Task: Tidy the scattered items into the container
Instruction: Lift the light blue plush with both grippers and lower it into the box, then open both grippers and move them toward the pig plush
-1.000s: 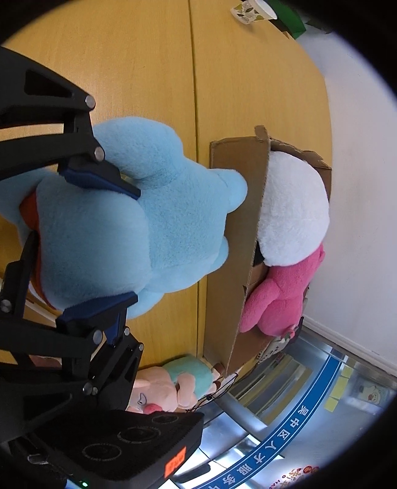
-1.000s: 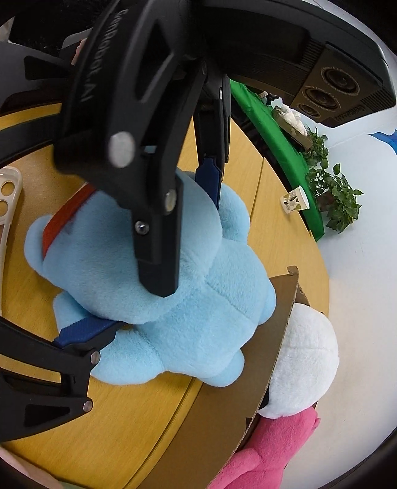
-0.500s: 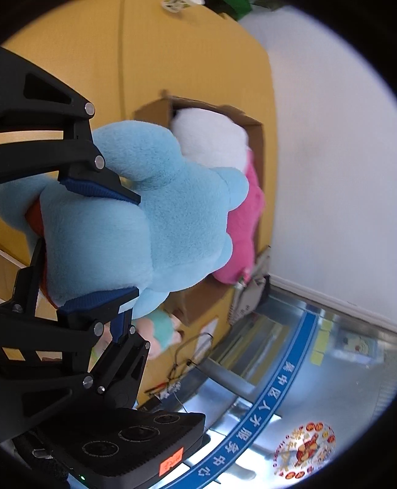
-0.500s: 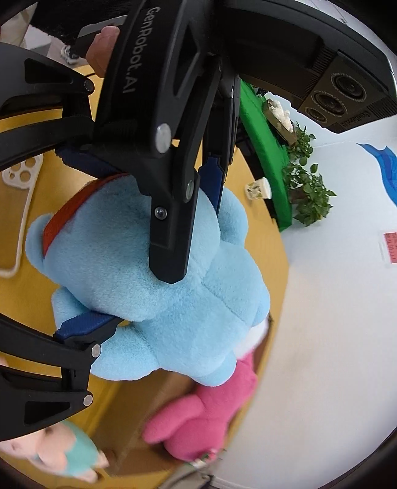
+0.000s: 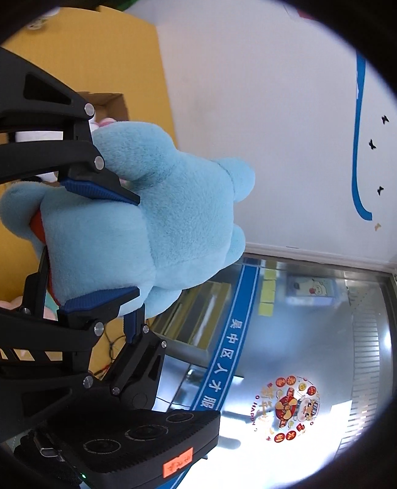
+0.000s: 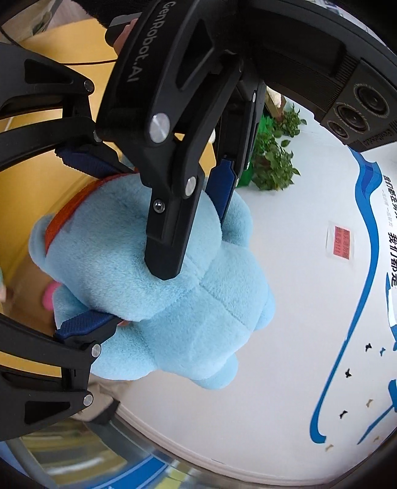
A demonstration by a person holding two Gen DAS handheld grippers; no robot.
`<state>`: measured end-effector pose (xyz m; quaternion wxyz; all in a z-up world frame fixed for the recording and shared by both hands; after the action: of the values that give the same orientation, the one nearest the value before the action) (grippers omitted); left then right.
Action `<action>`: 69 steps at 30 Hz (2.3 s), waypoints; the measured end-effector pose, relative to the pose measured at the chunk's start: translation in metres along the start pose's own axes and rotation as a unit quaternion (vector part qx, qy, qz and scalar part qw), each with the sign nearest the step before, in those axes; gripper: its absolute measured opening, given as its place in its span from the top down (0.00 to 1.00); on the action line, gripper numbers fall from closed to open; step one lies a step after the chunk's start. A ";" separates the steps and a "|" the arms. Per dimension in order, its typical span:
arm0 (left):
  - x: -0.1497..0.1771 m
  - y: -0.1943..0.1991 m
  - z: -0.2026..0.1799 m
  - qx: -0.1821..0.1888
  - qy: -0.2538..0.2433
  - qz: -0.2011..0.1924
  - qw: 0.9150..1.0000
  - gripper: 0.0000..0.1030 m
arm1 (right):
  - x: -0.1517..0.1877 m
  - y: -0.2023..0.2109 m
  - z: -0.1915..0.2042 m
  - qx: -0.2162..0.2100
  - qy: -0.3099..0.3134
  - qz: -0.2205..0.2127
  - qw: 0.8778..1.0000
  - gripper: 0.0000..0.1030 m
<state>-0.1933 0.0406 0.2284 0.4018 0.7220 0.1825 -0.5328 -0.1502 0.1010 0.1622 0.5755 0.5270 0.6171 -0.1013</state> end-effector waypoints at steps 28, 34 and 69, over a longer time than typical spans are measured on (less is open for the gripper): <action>0.131 -0.180 0.067 -0.014 0.137 0.176 0.975 0.51 | 0.097 -0.182 -0.048 -0.062 -0.037 0.141 0.987 0.22; 0.182 -0.189 0.060 -0.026 0.177 0.233 0.956 0.51 | 0.145 -0.227 -0.030 -0.110 -0.070 0.224 0.966 0.22; 0.149 0.047 0.002 -0.303 0.102 0.065 0.945 0.24 | 0.103 -0.006 -0.009 0.107 -0.220 0.058 0.968 0.00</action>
<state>-0.1074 -0.0139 0.1098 0.6148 0.6267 0.3280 -0.3488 -0.1374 0.1600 0.0780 0.6424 0.5850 0.4292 -0.2468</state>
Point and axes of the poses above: each gripper's, at about its wrist camera, not at the fingertips, and y roughly against the way its jaws point, z to its left, x to its underside, the point moved 5 cm from there along -y, roughly the way its jaws point
